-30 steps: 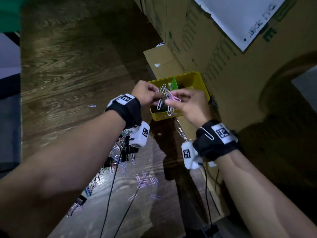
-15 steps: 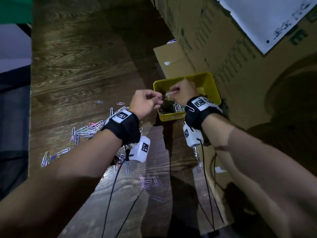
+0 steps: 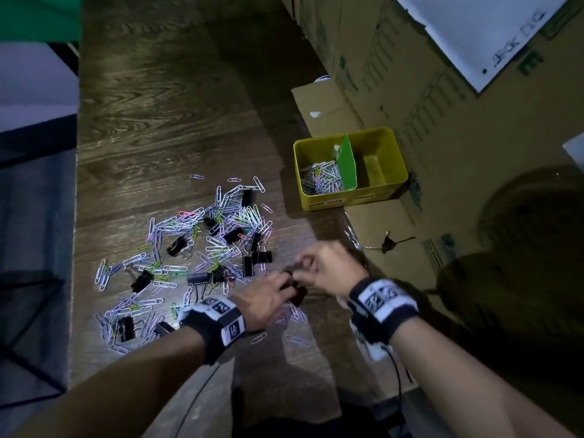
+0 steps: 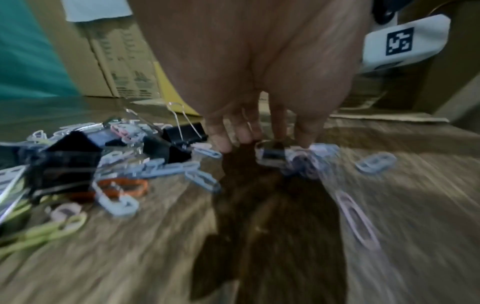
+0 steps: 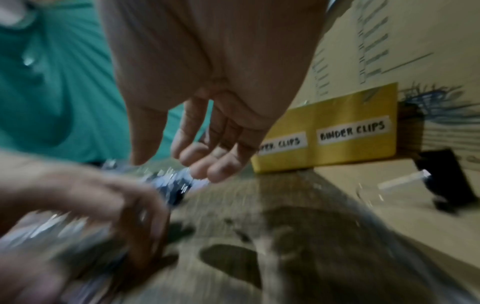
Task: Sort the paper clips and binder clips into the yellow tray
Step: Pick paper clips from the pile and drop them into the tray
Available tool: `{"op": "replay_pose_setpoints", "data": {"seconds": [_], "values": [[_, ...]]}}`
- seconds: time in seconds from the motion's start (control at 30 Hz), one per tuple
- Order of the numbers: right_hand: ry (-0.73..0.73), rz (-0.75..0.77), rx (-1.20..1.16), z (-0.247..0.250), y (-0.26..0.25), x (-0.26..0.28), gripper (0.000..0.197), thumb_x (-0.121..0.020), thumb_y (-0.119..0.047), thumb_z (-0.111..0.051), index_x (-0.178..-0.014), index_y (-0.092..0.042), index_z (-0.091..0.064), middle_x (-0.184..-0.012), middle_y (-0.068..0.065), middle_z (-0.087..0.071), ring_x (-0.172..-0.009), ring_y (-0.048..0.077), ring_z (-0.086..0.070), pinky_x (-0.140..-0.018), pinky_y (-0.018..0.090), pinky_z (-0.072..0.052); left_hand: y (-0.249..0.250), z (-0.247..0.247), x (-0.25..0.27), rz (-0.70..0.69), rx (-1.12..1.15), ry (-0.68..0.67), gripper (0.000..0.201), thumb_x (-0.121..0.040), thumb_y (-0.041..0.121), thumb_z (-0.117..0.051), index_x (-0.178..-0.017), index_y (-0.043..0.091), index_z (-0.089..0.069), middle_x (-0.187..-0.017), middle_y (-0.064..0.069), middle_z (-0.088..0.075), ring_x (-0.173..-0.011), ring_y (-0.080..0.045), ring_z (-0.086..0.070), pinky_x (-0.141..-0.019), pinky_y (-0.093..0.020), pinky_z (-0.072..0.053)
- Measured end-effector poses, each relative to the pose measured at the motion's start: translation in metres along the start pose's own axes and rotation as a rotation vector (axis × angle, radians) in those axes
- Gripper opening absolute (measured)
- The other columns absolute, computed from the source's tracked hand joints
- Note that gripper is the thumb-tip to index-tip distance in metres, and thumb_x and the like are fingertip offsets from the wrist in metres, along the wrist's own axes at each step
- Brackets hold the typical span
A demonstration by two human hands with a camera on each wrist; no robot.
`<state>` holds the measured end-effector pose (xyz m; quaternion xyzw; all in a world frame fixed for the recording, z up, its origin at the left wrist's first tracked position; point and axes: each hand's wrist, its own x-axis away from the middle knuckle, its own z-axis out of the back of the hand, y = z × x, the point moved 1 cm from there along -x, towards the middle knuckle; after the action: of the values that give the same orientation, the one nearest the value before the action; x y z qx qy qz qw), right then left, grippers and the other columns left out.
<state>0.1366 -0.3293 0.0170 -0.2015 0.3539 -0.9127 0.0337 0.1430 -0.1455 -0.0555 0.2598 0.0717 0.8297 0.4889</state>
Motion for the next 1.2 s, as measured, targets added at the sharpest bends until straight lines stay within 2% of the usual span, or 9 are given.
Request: {"op": "replay_pose_setpoints", "data": {"seconds": [0.13, 0.33, 0.47, 0.6, 0.73, 0.83, 0.93, 1.07, 1.2], "values": [[-0.274, -0.055, 0.248, -0.066, 0.014, 0.040, 0.077, -0.072, -0.042, -0.076, -0.134, -0.015, -0.040, -0.131, 0.005, -0.045, -0.118, 0.025, -0.048, -0.100, 0.034, -0.041, 0.009, -0.018, 0.030, -0.007, -0.015, 0.059, 0.033, -0.094, 0.042, -0.039, -0.117, 0.019, -0.043, -0.116, -0.006, -0.045, -0.103, -0.023, -0.045, -0.089, -0.041, -0.045], [-0.212, -0.034, 0.294, -0.099, 0.006, 0.059, 0.077, -0.088, -0.024, -0.064, -0.147, -0.010, -0.018, -0.144, 0.010, -0.028, -0.129, 0.028, -0.038, -0.109, 0.032, -0.028, 0.014, -0.032, 0.057, -0.049, -0.150, 0.087, 0.053, -0.084, 0.042, -0.047, -0.130, 0.015, -0.043, -0.124, -0.004, -0.050, -0.106, -0.021, -0.048, -0.087, -0.034, -0.049], [-0.207, -0.035, 0.278, -0.102, 0.002, 0.059, 0.061, -0.088, -0.014, -0.061, -0.142, -0.009, -0.032, -0.139, 0.012, -0.037, -0.125, 0.029, -0.043, -0.105, 0.033, -0.032, 0.026, -0.042, 0.056, -0.028, -0.209, 0.141, 0.037, -0.080, 0.027, -0.042, -0.108, 0.016, -0.063, -0.102, 0.002, -0.063, -0.088, -0.015, -0.055, -0.076, -0.026, -0.053], [-0.221, -0.032, 0.256, -0.106, -0.001, 0.060, 0.041, -0.090, -0.005, -0.056, -0.131, -0.003, -0.050, -0.133, 0.013, -0.049, -0.114, 0.025, -0.055, -0.096, 0.027, -0.040, 0.025, -0.052, 0.060, -0.024, -0.160, 0.150, 0.030, -0.073, 0.021, -0.066, -0.102, 0.015, -0.068, -0.098, 0.002, -0.065, -0.083, -0.014, -0.060, -0.068, -0.024, -0.055], [-0.218, -0.127, 0.229, -0.110, 0.001, 0.061, 0.028, -0.092, -0.002, -0.051, -0.119, 0.000, -0.052, -0.112, 0.016, -0.062, -0.095, 0.028, -0.063, -0.079, 0.029, -0.047, 0.020, -0.053, 0.060, -0.024, -0.207, 0.081, 0.034, -0.076, 0.021, -0.040, -0.091, 0.016, -0.070, -0.092, 0.000, -0.067, -0.079, -0.015, -0.061, -0.064, -0.025, -0.055], [-0.260, -0.078, 0.341, -0.114, 0.001, 0.063, 0.022, -0.092, 0.000, -0.048, -0.113, 0.001, -0.056, -0.106, 0.019, -0.063, -0.090, 0.030, -0.063, -0.069, 0.028, -0.042, 0.022, -0.051, 0.060, -0.028, -0.213, 0.048, 0.036, -0.073, 0.020, -0.037, -0.087, 0.015, -0.070, -0.085, -0.001, -0.068, -0.073, -0.016, -0.063, -0.061, -0.023, -0.054], [-0.290, -0.073, 0.389, -0.116, 0.002, 0.059, 0.023, -0.093, -0.002, -0.046, -0.109, 0.002, -0.061, -0.107, 0.022, -0.064, -0.096, 0.034, -0.061, -0.078, 0.036, -0.046, 0.023, -0.053, 0.060, -0.031, -0.213, 0.041, 0.038, -0.073, 0.020, -0.036, -0.090, 0.012, -0.070, -0.083, -0.002, -0.068, -0.070, -0.018, -0.064, -0.057, -0.025, -0.055], [-0.361, -0.255, 0.370, -0.119, 0.000, 0.052, 0.029, -0.094, -0.005, -0.041, -0.114, 0.002, -0.062, -0.110, 0.024, -0.063, -0.100, 0.034, -0.062, -0.086, 0.037, -0.050, 0.028, -0.052, 0.060, 0.068, -0.184, 0.092, 0.036, -0.074, 0.024, -0.038, -0.088, 0.015, -0.070, -0.078, 0.002, -0.067, -0.066, -0.016, -0.064, -0.054, -0.023, -0.053], [-0.261, -0.176, 0.367, -0.119, -0.002, 0.058, 0.023, -0.093, -0.007, -0.048, -0.107, -0.001, -0.064, -0.107, 0.022, -0.064, -0.101, 0.034, -0.061, -0.084, 0.036, -0.047, 0.033, -0.050, 0.059, 0.108, -0.249, 0.072, 0.034, -0.070, 0.024, -0.039, -0.082, 0.013, -0.070, -0.073, -0.001, -0.066, -0.062, -0.017, -0.063, -0.045, -0.024, -0.050]]}}
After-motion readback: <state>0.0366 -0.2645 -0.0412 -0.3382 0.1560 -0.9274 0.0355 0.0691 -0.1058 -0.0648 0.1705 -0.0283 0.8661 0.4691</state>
